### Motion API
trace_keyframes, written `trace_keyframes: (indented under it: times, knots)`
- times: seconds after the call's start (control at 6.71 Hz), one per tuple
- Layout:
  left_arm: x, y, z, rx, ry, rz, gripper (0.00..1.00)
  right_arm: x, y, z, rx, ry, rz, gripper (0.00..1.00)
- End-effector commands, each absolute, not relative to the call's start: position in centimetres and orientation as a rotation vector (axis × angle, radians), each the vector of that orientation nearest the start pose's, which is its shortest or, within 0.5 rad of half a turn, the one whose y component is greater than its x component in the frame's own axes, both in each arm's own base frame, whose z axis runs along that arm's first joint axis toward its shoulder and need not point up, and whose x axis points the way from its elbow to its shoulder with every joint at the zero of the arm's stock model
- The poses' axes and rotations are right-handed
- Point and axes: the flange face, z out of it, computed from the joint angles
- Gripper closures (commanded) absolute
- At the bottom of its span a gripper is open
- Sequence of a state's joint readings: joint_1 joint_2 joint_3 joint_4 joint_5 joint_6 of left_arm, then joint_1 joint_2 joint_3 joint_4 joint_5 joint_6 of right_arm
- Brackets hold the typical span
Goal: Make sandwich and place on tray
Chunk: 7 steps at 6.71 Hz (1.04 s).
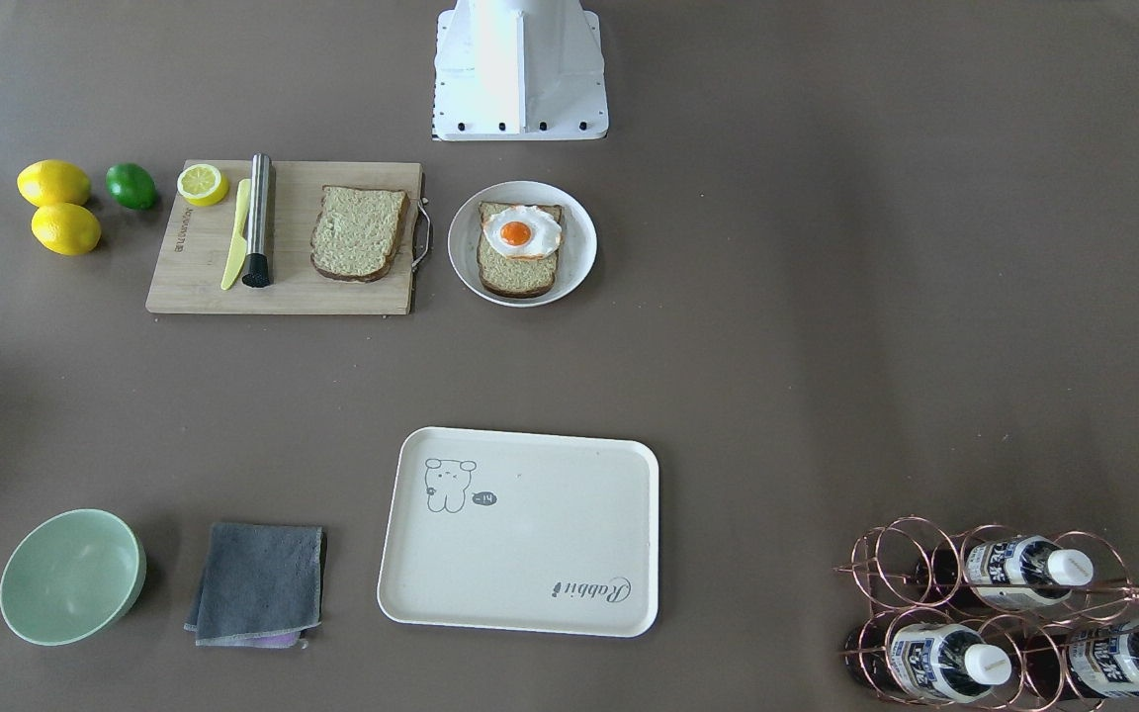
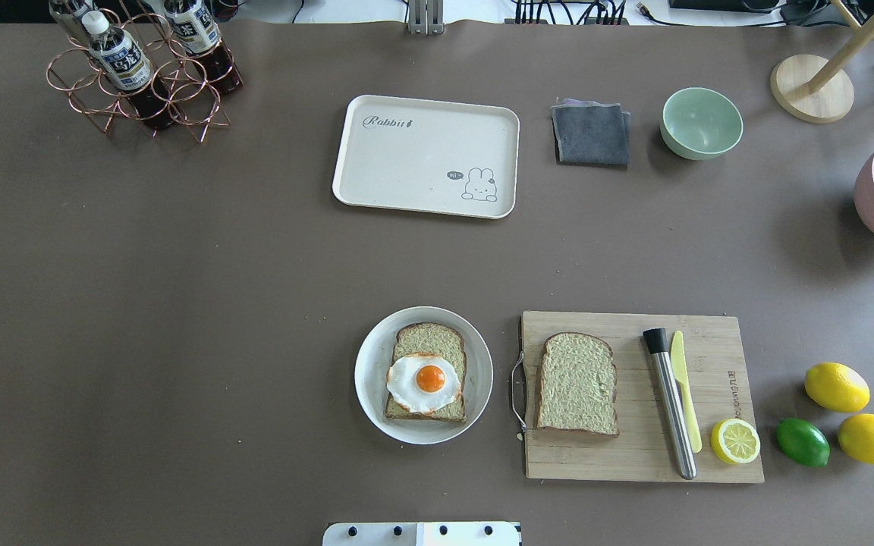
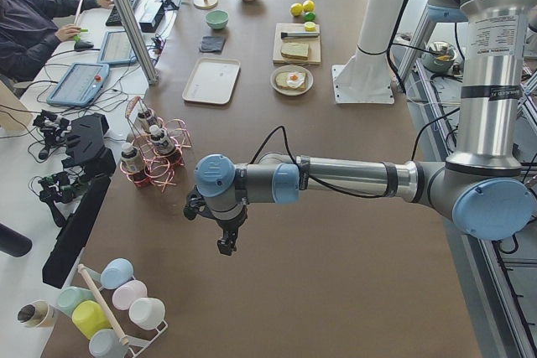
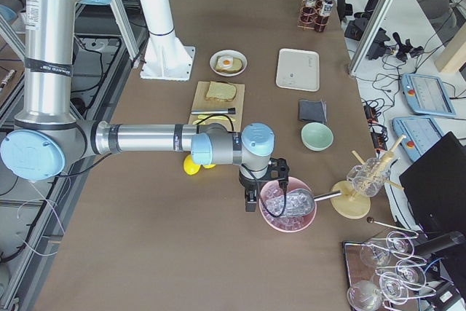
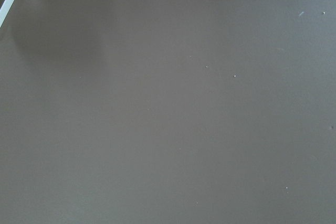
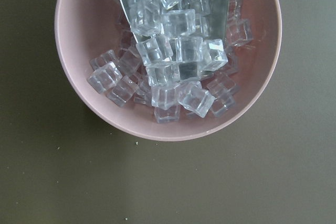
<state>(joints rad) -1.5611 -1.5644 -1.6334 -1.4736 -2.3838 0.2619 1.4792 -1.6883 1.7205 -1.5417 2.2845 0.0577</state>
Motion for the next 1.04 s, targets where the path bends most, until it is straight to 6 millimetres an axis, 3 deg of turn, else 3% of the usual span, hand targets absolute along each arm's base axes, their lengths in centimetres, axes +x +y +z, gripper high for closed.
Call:
trace_keyframes:
  times: [0.0,0.3,0.45,0.6,0.75,0.89]
  knots:
    - [-5.6,-48.9,63.4,0.072,0.812,0.245,0.02,2.6,-45.2,63.9,0.007,-0.722,-0.055,0.00]
    - [-5.6,-49.7,62.5,0.088,0.811,0.249,0.02,2.4,-46.6,62.3,0.042,-0.724,-0.071,0.00]
    - [-5.6,-50.8,60.9,0.119,0.808,0.261,0.02,2.2,-47.6,61.4,0.118,-0.726,-0.099,0.00]
    - [-5.5,-51.2,60.7,0.120,0.813,0.261,0.02,1.8,-47.8,61.7,0.136,-0.731,-0.113,0.00]
    - [-5.0,-51.7,60.1,0.130,0.893,0.260,0.02,1.4,-48.2,60.6,0.179,-0.737,-0.136,0.00]
    - [-4.9,-53.1,57.6,0.201,0.902,0.292,0.02,0.2,-48.5,59.9,0.251,-0.745,-0.190,0.00]
